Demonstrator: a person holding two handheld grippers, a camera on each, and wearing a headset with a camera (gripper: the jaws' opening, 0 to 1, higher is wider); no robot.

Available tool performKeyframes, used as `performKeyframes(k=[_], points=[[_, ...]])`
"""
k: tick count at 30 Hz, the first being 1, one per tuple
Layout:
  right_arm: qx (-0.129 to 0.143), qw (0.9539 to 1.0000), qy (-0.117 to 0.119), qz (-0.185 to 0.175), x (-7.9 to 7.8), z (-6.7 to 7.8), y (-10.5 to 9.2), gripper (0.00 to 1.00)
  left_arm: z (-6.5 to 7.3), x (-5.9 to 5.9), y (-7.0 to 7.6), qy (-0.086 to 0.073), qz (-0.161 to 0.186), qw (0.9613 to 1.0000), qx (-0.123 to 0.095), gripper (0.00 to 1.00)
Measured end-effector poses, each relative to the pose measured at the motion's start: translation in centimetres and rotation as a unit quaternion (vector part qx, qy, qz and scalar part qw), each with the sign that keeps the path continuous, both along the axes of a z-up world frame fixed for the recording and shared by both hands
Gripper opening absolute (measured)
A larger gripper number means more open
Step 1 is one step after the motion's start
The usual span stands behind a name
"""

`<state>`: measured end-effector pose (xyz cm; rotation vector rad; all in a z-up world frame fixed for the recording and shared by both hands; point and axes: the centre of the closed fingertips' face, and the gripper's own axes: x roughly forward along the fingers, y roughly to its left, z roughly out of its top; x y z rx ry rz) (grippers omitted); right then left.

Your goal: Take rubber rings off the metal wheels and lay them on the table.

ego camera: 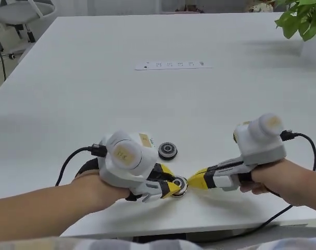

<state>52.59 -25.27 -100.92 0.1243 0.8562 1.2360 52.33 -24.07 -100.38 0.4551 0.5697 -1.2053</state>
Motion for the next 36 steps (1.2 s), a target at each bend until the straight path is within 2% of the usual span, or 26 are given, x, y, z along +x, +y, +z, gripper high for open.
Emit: performKeyframes(k=[3, 16, 23, 36], points=[[0.008, 0.9998, 0.016, -0.010, -0.1, 0.1, 0.1, 0.00, 0.0, 0.0, 0.0, -0.001, 0.000, 1.0000, 0.002, 0.13], [0.020, 0.9983, 0.048, -0.027, -0.6, 0.6, 0.5, 0.00, 0.0, 0.0, 0.0, -0.002, 0.002, 1.0000, 0.008, 0.12], [0.026, 0.9979, 0.055, -0.024, -1.1, 1.0, 1.0, 0.00, 0.0, 0.0, 0.0, -0.002, 0.003, 1.0000, 0.009, 0.12], [0.039, 0.9977, 0.054, -0.009, -1.2, 1.4, 1.6, 0.00, -0.1, 0.0, 0.0, -0.002, 0.001, 0.9999, 0.012, 0.12]])
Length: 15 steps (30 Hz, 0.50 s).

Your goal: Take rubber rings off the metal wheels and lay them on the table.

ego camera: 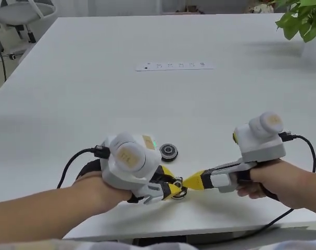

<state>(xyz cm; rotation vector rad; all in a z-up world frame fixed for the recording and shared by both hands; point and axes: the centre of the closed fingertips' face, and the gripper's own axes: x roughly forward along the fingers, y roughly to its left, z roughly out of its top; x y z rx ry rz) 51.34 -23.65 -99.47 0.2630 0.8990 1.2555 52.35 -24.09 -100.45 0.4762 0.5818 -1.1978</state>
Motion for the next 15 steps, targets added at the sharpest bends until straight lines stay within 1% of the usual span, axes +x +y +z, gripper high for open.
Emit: performKeyframes(k=[2, 4, 5, 6, 7, 8, 15], points=[[0.005, 1.0000, 0.002, 0.002, 0.0, 0.1, 0.1, 0.00, 0.0, 0.0, 0.0, 0.000, 0.000, 1.0000, 0.000, 0.12], [0.008, 0.9999, 0.002, 0.012, -0.2, 0.1, 0.2, 0.00, 0.0, 0.0, 0.0, -0.001, 0.000, 1.0000, -0.001, 0.12], [0.016, 0.9996, 0.008, 0.023, -0.7, 0.3, 0.4, 0.00, 0.0, 0.0, 0.0, -0.001, 0.000, 1.0000, -0.001, 0.12], [0.012, 0.9997, 0.001, 0.023, -0.7, 0.2, 0.5, 0.00, 0.0, 0.0, 0.0, -0.001, 0.000, 1.0000, -0.002, 0.12], [0.004, 0.9994, -0.012, 0.032, -0.7, 0.1, 0.5, 0.00, 0.0, 0.0, 0.0, -0.001, 0.000, 1.0000, -0.002, 0.12], [0.006, 0.9995, -0.005, 0.030, -0.7, 0.2, 0.5, 0.00, 0.0, 0.0, 0.0, -0.001, 0.000, 1.0000, -0.003, 0.12], [0.003, 0.9999, -0.010, 0.011, 0.3, -0.2, -0.5, 0.00, 0.0, 0.0, 0.0, 0.000, 0.002, 1.0000, -0.002, 0.12]])
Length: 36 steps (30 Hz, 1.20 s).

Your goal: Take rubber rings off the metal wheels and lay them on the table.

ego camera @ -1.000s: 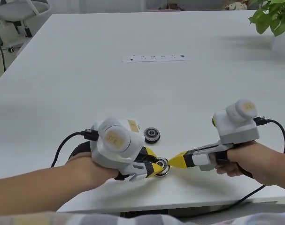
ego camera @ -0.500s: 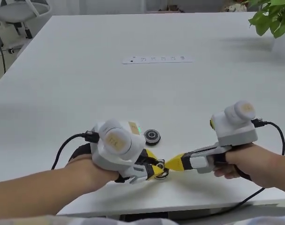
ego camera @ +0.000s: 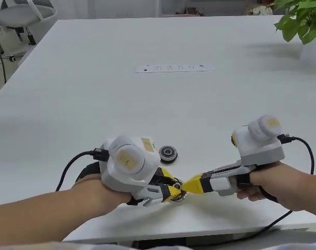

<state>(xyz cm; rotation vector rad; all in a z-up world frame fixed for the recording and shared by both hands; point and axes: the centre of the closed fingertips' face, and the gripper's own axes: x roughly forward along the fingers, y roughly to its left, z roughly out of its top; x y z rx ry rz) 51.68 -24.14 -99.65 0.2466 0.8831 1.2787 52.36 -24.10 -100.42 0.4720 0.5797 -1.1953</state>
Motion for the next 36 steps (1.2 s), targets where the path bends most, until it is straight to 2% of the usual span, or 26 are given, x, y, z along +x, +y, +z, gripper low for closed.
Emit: performKeyframes(k=[6, 12, 14, 21, 25, 30, 36], points=[[-0.004, 1.0000, -0.001, -0.008, 0.2, -0.2, -0.1, 0.00, 0.0, 0.0, 0.0, -0.002, -0.002, 1.0000, -0.002, 0.13], [-0.006, 0.9999, -0.002, -0.013, 0.1, 0.0, -0.1, 0.00, 0.1, 0.0, 0.1, 0.015, 0.006, 0.9999, -0.005, 0.15], [-0.005, 0.9999, -0.002, -0.014, 0.1, 0.1, 0.0, 0.00, 0.2, -0.1, 0.1, 0.018, 0.003, 0.9998, -0.005, 0.18], [-0.003, 0.9999, -0.003, -0.012, -0.1, 0.5, 0.1, 0.00, 1.7, -0.1, 0.4, 0.018, 0.001, 0.9996, -0.021, 0.23], [-0.001, 0.9999, -0.005, -0.012, -0.2, 0.7, 0.2, 0.00, 2.7, -0.1, 0.7, 0.027, 0.009, 0.9988, -0.039, 0.26], [0.001, 0.9999, -0.007, -0.009, -0.3, 1.1, 0.4, 0.00, 3.5, -0.4, 1.4, 0.032, 0.015, 0.9982, -0.049, 0.32], [0.004, 0.9999, -0.011, -0.007, -0.2, 1.5, 0.5, 0.00, 4.9, -0.2, 2.2, 0.032, 0.030, 0.9966, -0.070, 0.36]])
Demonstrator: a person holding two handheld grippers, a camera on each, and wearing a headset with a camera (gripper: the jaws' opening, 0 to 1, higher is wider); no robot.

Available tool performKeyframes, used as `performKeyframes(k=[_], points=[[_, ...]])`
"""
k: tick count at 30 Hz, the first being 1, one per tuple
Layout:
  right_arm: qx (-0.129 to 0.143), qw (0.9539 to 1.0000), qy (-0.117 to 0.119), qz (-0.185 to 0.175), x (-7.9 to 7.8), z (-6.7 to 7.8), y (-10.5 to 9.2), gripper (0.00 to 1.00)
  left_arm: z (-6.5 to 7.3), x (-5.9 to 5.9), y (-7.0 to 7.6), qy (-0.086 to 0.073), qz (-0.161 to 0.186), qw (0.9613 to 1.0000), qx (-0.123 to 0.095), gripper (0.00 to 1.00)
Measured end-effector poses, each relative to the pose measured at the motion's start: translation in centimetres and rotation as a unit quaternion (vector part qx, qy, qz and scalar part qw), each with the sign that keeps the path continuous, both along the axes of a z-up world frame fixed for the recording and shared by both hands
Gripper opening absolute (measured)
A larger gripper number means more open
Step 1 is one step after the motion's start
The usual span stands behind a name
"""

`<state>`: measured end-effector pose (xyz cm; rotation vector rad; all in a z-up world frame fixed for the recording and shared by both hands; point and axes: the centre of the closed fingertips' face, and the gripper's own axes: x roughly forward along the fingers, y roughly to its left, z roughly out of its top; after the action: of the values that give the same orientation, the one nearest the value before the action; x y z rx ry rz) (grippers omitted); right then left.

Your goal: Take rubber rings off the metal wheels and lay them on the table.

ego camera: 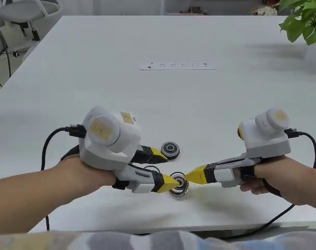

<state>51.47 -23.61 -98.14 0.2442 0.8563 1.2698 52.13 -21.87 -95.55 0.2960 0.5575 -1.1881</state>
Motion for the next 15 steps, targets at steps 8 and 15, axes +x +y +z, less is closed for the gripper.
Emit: performKeyframes(k=[8, 15], points=[[0.000, 1.0000, -0.004, 0.007, -0.1, 0.6, 0.1, 0.00, 0.9, -0.2, 1.8, 0.004, 0.019, 0.9997, -0.016, 0.46], [0.010, 0.9999, -0.005, 0.003, 0.4, 1.5, 0.5, 0.00, 1.5, -0.1, 3.2, 0.009, 0.042, 0.9986, -0.032, 0.51]])
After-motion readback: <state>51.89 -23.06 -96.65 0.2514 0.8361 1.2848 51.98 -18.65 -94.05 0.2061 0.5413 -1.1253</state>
